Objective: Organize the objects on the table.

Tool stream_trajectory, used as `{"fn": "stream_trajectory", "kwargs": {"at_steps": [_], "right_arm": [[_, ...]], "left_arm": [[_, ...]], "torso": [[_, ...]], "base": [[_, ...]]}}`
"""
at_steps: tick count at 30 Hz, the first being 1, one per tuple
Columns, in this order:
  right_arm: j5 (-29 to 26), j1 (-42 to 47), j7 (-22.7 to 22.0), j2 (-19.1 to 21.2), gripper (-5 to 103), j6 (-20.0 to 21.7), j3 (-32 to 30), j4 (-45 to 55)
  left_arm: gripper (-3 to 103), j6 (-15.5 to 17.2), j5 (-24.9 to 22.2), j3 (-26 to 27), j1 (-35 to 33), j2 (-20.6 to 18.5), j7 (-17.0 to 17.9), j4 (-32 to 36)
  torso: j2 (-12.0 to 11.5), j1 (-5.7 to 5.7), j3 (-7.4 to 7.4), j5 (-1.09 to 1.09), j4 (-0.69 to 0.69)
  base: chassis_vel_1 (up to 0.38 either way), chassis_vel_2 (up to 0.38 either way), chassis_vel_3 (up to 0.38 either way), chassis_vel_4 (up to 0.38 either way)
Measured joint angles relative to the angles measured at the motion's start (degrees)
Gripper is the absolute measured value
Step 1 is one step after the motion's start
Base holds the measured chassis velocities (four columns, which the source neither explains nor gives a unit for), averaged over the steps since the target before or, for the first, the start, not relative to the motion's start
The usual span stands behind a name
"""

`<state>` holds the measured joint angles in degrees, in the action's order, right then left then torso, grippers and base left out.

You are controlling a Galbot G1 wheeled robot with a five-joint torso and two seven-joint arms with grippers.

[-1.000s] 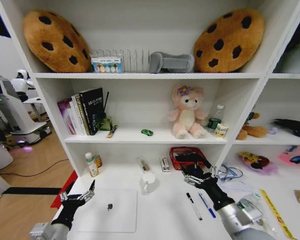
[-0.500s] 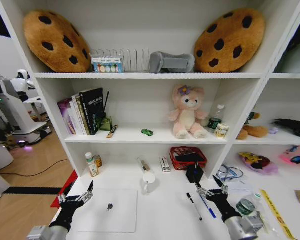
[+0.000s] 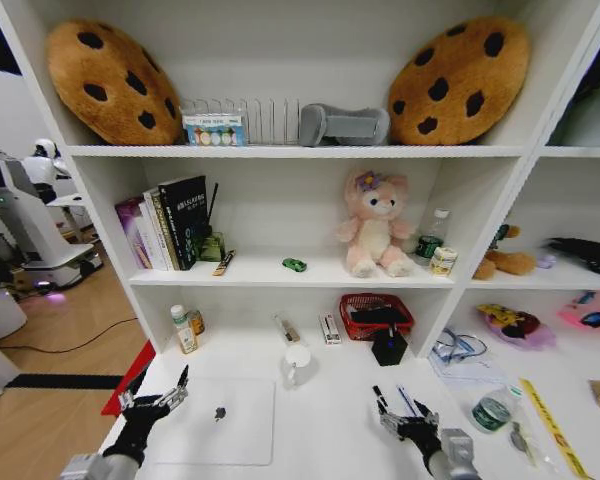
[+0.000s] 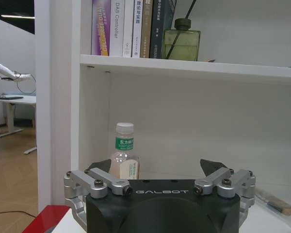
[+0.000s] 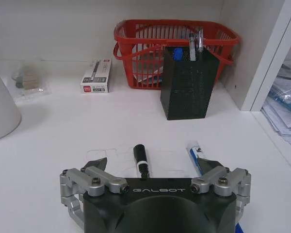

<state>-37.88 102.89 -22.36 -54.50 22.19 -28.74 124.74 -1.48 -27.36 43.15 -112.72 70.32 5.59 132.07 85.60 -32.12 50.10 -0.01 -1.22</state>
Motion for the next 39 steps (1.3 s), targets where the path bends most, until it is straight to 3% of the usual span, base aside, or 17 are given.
{"fn": "stream_trajectory", "kwargs": {"at_steps": [15, 18, 21, 23, 24, 26, 28, 29, 36, 39], "right_arm": [[-5.89, -9.84, -1.43, 0.81, 101, 2.19, 5.1, -6.02], [-6.61, -10.24, -1.41, 0.66, 92, 2.31, 5.36, -6.38], [-6.68, -9.99, -1.33, 0.55, 75, 2.22, 5.3, -6.7], [-6.65, -9.88, -1.31, 0.49, 75, 2.07, 5.15, -6.86], [-6.53, -9.63, -1.25, 0.41, 64, 1.79, 4.93, -7.01], [-6.46, -9.48, -1.21, 0.36, 64, 1.65, 4.8, -7.04], [-6.28, -9.23, -1.18, 0.27, 53, 1.45, 4.66, -7.05], [-6.28, -9.23, -1.18, 0.27, 53, 1.45, 4.66, -7.05], [-6.36, -9.33, -1.16, 0.2, 21, 1.47, 4.62, -6.85], [-6.37, -9.3, -1.16, 0.26, 15, 1.49, 4.61, -6.76]], "left_arm": [[100, 0.83, 0.49, -0.74, 0.65, -0.09, 0.14, -0.46], [100, 1.04, 0.43, -0.64, 0.73, -0.22, 0.25, -0.33], [100, 1.1, 0.36, -0.4, 0.62, -0.34, 0.29, -0.28], [100, 1.1, 0.35, -0.39, 0.59, -0.34, 0.3, -0.34], [100, 1.09, 0.35, -0.43, 0.56, -0.32, 0.31, -0.39], [100, 1.1, 0.37, -0.5, 0.55, -0.31, 0.31, -0.4], [100, 1.1, 0.4, -0.66, 0.6, -0.3, 0.34, -0.41], [100, 1.1, 0.4, -0.66, 0.6, -0.3, 0.34, -0.41], [100, 1.11, 0.38, -0.5, 0.54, -0.38, 0.41, -0.22], [100, 1.11, 0.35, -0.47, 0.47, -0.33, 0.44, -0.19]], "torso": [[0.0, 0.0, 0.0, 0.01, 0.0], [0.0, 0.0, 0.0, 0.01, -0.01], [0.0, 0.0, 0.0, 0.0, -0.02], [0.0, 0.0, 0.0, 0.0, -0.01], [0.0, 0.0, 0.0, -0.01, -0.01], [0.0, 0.0, 0.0, -0.02, -0.01], [0.0, 0.0, -0.01, -0.01, -0.01], [0.0, 0.0, -0.01, -0.01, -0.01], [0.0, 0.0, 0.0, 0.02, -0.01], [0.0, 0.0, 0.0, 0.02, -0.01]], "base": [[0.0, 0.0, 0.0, 0.0], [0.0, 0.0, 0.0, 0.0], [0.0, 0.0, 0.0, 0.0], [0.0, 0.0, 0.0, 0.0], [0.0, 0.0, 0.0, 0.0], [0.0, 0.0, 0.0, 0.0], [0.0, 0.0, 0.0, 0.0], [0.0, 0.0, 0.0, 0.0], [0.0, 0.0, 0.0, 0.0], [0.0, 0.0, 0.0, 0.0]]}}
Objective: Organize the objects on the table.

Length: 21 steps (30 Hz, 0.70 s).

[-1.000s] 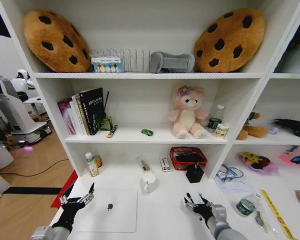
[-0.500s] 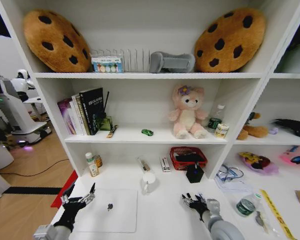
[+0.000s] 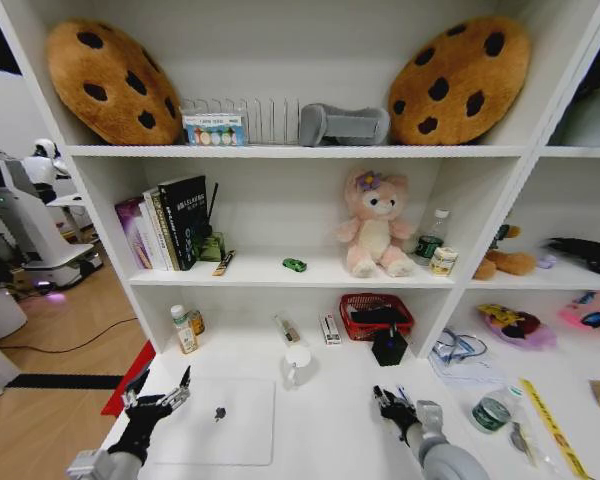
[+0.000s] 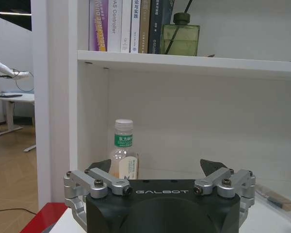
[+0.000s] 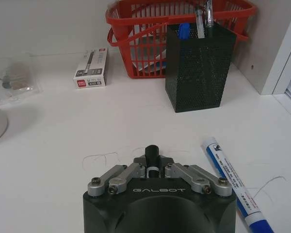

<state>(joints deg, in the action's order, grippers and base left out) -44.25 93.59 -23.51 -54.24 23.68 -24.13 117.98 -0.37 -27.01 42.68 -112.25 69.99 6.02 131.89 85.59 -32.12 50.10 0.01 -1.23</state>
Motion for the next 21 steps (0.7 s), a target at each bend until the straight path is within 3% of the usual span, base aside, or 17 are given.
{"fn": "stream_trajectory", "kwargs": {"at_steps": [8, 10, 12, 17, 21], "right_arm": [[2.28, 0.57, 0.75, 0.4, 12, -1.28, -0.87, 1.74], [8.24, 1.15, 2.47, 0.57, 12, -6.15, -1.61, 2.96], [10.71, 1.19, 2.85, 0.63, 12, -8.35, -1.88, 3.31], [21.74, -2.05, 1.52, 0.73, 12, -17.97, -2.3, 2.6], [25.08, -5.4, 0.24, 1.26, 12, -20.99, -2.3, 1.72]], "left_arm": [[100, -0.08, -0.01, 0.03, -0.13, 0.29, 0.01, 0.18], [100, -0.08, 0.0, 0.0, -0.08, 0.33, 0.03, 0.27], [100, -0.08, 0.0, -0.05, -0.07, 0.35, 0.04, 0.27], [100, -0.12, 0.17, -0.45, -0.12, 0.37, 0.06, 0.34], [100, -0.17, 0.27, -0.54, -0.16, 0.42, 0.08, 0.52]], "torso": [[0.0, 0.0, 0.0, -0.01, 0.0], [0.0, 0.0, 0.0, -0.01, -0.01], [0.0, 0.0, 0.0, -0.02, -0.01], [0.0, 0.01, 0.0, -0.01, 0.0], [0.0, 0.0, 0.0, -0.02, 0.0]], "base": [[0.0, 0.0, 0.0, 0.0], [0.0, 0.0, 0.0, 0.0], [0.0, 0.0, 0.0, 0.0], [0.0, 0.0, 0.0, 0.0], [0.0, 0.0, 0.0, 0.0]]}}
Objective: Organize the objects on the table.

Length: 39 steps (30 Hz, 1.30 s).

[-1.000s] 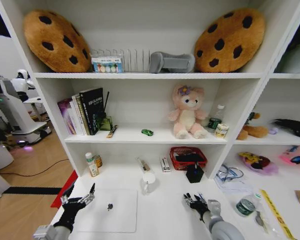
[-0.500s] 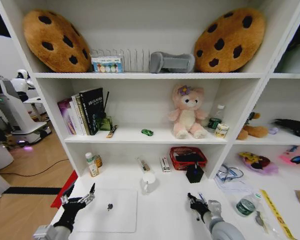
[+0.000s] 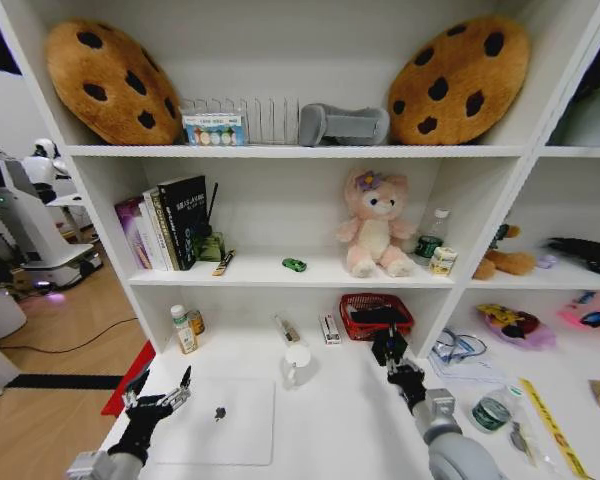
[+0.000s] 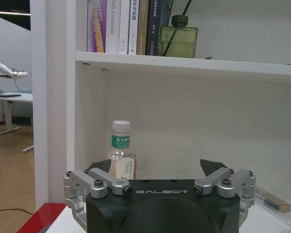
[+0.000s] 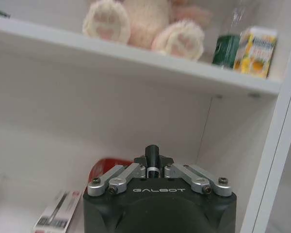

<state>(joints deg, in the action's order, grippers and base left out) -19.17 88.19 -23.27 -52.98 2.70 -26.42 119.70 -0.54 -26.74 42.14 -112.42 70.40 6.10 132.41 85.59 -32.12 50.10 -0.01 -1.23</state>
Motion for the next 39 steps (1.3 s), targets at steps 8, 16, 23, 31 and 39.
{"fn": "stream_trajectory", "kwargs": {"at_steps": [8, 16, 23, 31, 39], "right_arm": [[3.35, -8.9, -0.32, 1.31, 12, -6.34, 0.81, -7.6], [2.91, -15.92, 1.86, 0.52, 12, -11.45, 3.85, -15.94], [3.81, -19.36, 3.51, 0.5, 12, -12.91, 5.23, -20.59], [5.68, -20.6, 5.71, 0.4, 12, -15.3, 5.64, -24.48], [5.79, -19.59, 5.73, 0.04, 32, -14.99, 5.58, -23.67]], "left_arm": [[100, -0.7, -0.15, 0.42, -0.69, 0.23, -0.12, 0.31], [100, -2.47, -0.05, -0.02, 0.0, 1.48, 0.3, -0.19], [100, -2.58, -0.07, -0.51, 0.4, 1.9, 0.53, -0.73], [100, -2.36, -0.52, -0.58, 1.07, 1.26, 1.32, -0.61], [100, -2.35, -0.72, -0.5, 0.99, 1.33, 1.35, -0.55]], "torso": [[0.0, 0.0, 0.0, 0.01, 0.0], [0.0, 0.0, 0.0, 0.01, 0.01], [0.0, 0.0, 0.0, 0.01, 0.01], [0.0, 0.0, 0.0, 0.0, 0.0], [0.0, 0.0, 0.0, 0.01, 0.0]], "base": [[0.0, 0.0, 0.0, 0.0], [0.0, 0.0, 0.0, 0.0], [0.0, 0.0, 0.0, 0.0], [0.0, 0.0, 0.0, 0.0], [0.0, 0.0, 0.0, 0.0]]}}
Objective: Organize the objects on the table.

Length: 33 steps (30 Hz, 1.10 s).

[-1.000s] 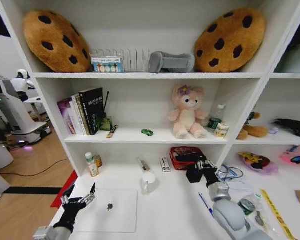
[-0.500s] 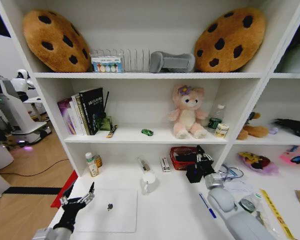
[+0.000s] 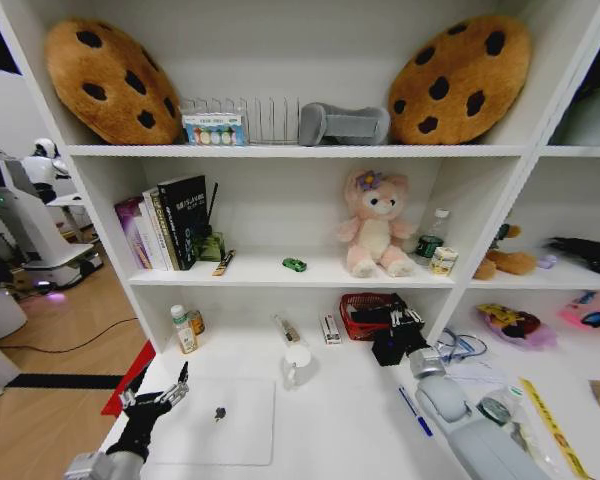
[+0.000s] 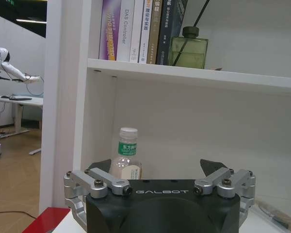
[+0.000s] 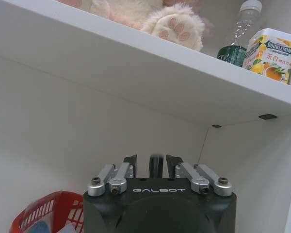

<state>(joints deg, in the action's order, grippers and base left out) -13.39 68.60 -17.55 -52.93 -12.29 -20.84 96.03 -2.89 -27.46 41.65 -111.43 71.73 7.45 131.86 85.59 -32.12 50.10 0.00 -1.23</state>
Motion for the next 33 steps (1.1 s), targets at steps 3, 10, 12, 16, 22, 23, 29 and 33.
{"fn": "stream_trajectory", "kwargs": {"at_steps": [3, 10, 12, 16, 22, 23, 29, 33], "right_arm": [[-0.41, 0.71, 0.0, 0.29, 48, 0.3, -0.49, 1.08], [-0.69, 3.26, -0.28, 0.4, 76, 0.89, -1.42, 4.6], [-0.68, 3.92, -0.39, 0.43, 76, 1.0, -1.69, 5.58], [-1.62, 8.04, -1.33, 0.61, 91, 1.84, -3.25, 10.29], [1.38, 20.53, -1.37, -0.41, 100, 1.62, -6.89, 18.93], [2.27, 24.13, -0.88, -1.0, 100, 1.05, -7.92, 20.88], [1.86, 32.58, 0.41, -2.17, 100, 0.51, -10.73, 25.32], [-1.87, 38.41, 0.77, -3.51, 100, 2.02, -12.95, 26.87]], "left_arm": [[100, 0.0, -0.01, -0.04, 0.05, 0.05, 0.0, 0.01], [100, -0.02, 0.13, -0.54, 0.13, 0.24, -0.07, 0.07], [100, -0.05, 0.19, -0.54, 0.08, 0.29, -0.11, 0.14], [100, -0.19, 0.33, -0.52, -0.09, 0.37, -0.22, 0.24], [100, -0.33, 0.68, -0.67, -0.32, 0.68, -0.38, 0.62], [100, -0.4, 0.77, -0.63, -0.47, 0.7, -0.44, 0.63], [100, -0.8, 0.74, -0.07, -0.98, 0.57, -0.91, 0.63], [100, -1.05, 0.5, 0.25, -0.94, 0.3, -1.1, 0.55]], "torso": [[0.0, 0.0, 0.0, 0.0, 0.0], [0.0, 0.0, 0.0, 0.0, 0.0], [0.01, 0.0, 0.0, 0.0, 0.01], [0.01, 0.0, 0.0, -0.01, 0.02], [0.01, 0.0, -0.01, 0.0, -0.01], [0.01, 0.01, -0.01, 0.0, -0.01], [0.01, 0.01, -0.01, 0.0, 0.0], [0.01, 0.01, -0.01, -0.01, 0.0]], "base": [[0.0, 0.0, 0.0, 0.0], [0.0, 0.0, 0.0, 0.0], [0.0, 0.0, 0.0, 0.0], [0.0, 0.0, 0.0, 0.0], [0.0, 0.0, 0.0, 0.0], [0.0, 0.0, 0.0, 0.0], [0.0, 0.0, 0.0, 0.0], [0.0, 0.0, 0.0, 0.0]]}}
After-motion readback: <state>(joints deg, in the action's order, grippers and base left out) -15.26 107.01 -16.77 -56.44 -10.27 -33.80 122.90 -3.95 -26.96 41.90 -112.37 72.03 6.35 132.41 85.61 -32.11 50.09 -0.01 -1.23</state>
